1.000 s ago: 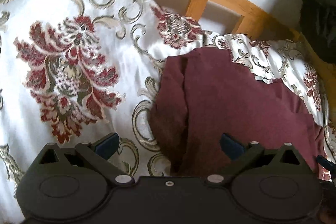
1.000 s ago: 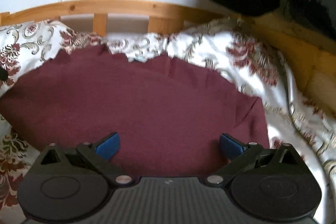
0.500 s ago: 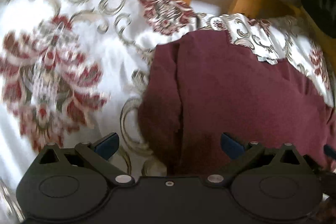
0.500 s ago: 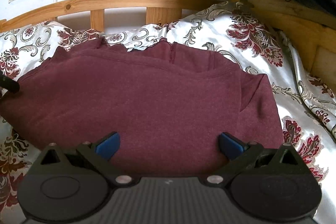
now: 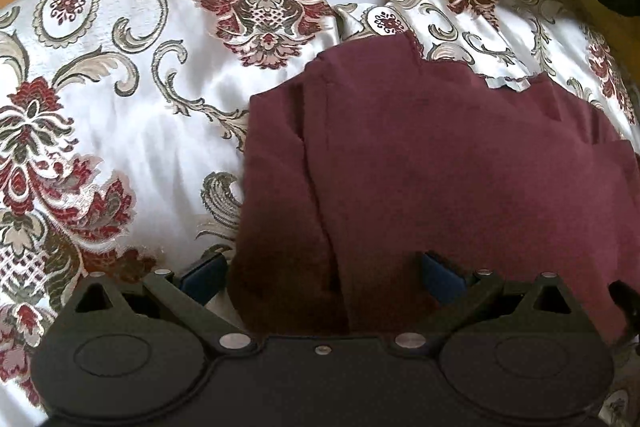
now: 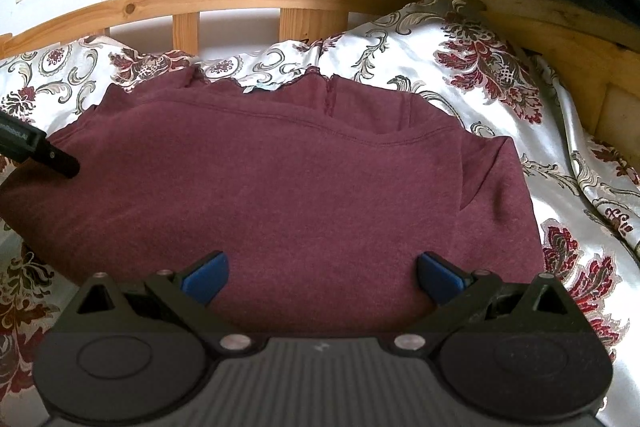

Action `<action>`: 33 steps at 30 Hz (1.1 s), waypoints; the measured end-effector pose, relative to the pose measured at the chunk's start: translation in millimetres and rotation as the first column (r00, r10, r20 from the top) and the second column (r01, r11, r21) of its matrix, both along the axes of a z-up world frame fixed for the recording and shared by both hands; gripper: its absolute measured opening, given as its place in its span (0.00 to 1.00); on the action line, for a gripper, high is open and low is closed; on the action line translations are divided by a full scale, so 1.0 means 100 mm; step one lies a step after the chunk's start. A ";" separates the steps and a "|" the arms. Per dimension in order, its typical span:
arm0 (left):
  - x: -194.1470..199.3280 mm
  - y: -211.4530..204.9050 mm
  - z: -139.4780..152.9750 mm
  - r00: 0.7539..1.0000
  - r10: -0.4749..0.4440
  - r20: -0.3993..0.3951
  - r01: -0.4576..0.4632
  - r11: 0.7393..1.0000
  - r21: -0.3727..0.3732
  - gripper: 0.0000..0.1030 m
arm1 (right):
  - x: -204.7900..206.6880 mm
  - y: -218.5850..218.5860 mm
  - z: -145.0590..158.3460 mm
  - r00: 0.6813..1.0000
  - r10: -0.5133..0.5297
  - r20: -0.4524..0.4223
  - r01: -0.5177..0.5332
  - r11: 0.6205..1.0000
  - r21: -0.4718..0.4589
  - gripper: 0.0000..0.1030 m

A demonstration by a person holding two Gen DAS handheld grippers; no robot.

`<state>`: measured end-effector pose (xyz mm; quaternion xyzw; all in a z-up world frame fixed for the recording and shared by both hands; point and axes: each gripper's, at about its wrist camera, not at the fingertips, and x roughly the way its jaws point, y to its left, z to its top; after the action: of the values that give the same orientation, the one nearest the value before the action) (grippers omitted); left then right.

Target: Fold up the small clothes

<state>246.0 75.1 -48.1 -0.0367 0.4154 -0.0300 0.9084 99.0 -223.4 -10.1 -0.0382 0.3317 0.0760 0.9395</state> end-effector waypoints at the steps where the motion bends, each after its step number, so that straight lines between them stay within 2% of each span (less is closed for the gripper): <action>1: 0.01 0.00 0.00 1.000 -0.009 0.005 0.009 1.000 -0.003 0.99 | 0.00 0.00 0.00 1.000 0.001 -0.002 -0.001 1.000 0.000 1.00; 4: 0.01 0.00 0.02 1.000 -0.019 0.015 0.019 1.000 0.018 0.99 | 0.01 0.00 -0.01 1.000 0.005 -0.005 -0.005 1.000 0.002 1.00; 7: -0.05 -0.02 0.03 0.999 -0.029 0.038 0.029 0.999 0.015 0.91 | 0.01 0.00 -0.01 1.000 0.011 -0.010 -0.011 1.000 -0.001 1.00; 10: -0.11 -0.06 0.03 0.998 -0.029 0.053 0.027 0.999 0.029 0.89 | 0.01 0.00 -0.01 1.000 0.013 -0.011 -0.013 1.000 -0.007 1.00; 13: -0.11 -0.01 0.04 0.999 0.004 0.049 -0.003 1.000 -0.011 0.83 | 0.00 0.01 -0.01 1.000 0.014 -0.011 -0.014 1.000 -0.012 1.00; 16: -0.11 0.08 0.05 0.997 0.057 0.050 -0.053 0.996 -0.078 0.71 | 0.01 0.01 -0.01 1.000 0.014 -0.011 -0.014 1.000 -0.014 1.00; 18: -0.13 0.10 0.07 0.996 0.071 0.050 -0.066 0.993 -0.093 0.61 | 0.00 0.01 -0.01 1.000 0.014 -0.011 -0.014 1.000 -0.014 1.00; 29: -0.24 0.00 0.25 0.990 0.121 0.075 -0.115 0.991 -0.071 0.31 | 0.01 0.01 -0.02 1.000 0.015 -0.008 -0.015 1.000 -0.015 1.00; 33: -0.31 -0.13 0.36 0.989 0.068 0.133 -0.065 0.998 -0.028 0.24 | 0.00 0.01 -0.02 1.000 0.015 -0.009 -0.015 1.000 -0.015 1.00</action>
<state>214.7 62.3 -11.9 -0.0590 0.3519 -0.0071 0.9341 99.5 -222.2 -11.9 -0.0476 0.3361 0.0808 0.9371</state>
